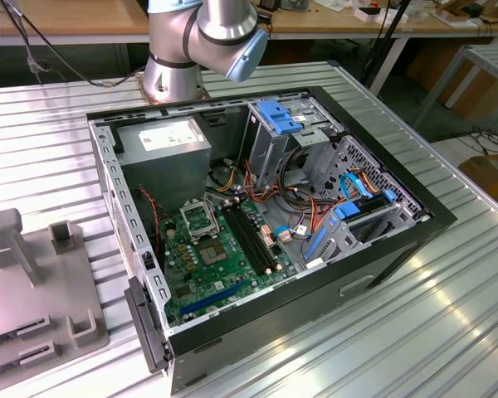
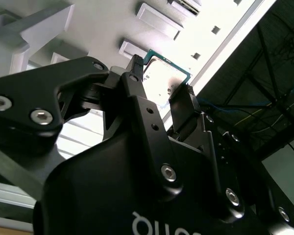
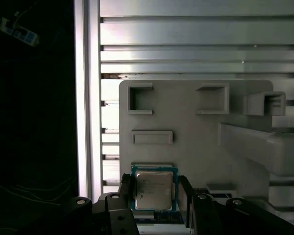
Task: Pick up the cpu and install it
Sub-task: 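Pick up the cpu and move it towards the insertion slot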
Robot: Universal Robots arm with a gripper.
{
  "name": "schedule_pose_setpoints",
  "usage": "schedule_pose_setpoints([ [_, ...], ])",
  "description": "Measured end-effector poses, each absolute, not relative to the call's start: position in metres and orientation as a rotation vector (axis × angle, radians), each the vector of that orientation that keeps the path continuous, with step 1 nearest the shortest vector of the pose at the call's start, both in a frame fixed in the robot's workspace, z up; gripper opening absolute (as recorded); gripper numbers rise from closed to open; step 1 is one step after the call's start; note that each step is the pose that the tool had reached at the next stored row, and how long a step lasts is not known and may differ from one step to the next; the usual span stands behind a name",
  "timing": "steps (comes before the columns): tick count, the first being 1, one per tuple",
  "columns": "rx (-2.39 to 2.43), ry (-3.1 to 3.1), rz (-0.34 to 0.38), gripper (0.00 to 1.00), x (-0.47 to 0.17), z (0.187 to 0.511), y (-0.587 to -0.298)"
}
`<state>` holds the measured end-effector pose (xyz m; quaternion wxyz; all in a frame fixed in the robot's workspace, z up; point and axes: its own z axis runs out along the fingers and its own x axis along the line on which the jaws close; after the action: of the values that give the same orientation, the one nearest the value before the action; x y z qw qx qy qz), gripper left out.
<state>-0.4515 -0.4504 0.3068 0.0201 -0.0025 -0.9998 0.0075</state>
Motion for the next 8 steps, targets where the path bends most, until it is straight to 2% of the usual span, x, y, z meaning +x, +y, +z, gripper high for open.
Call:
schedule_pose_setpoints([
  [8, -0.008, -3.101, 0.023, 0.47, -0.4515, 0.3092, -0.4504],
])
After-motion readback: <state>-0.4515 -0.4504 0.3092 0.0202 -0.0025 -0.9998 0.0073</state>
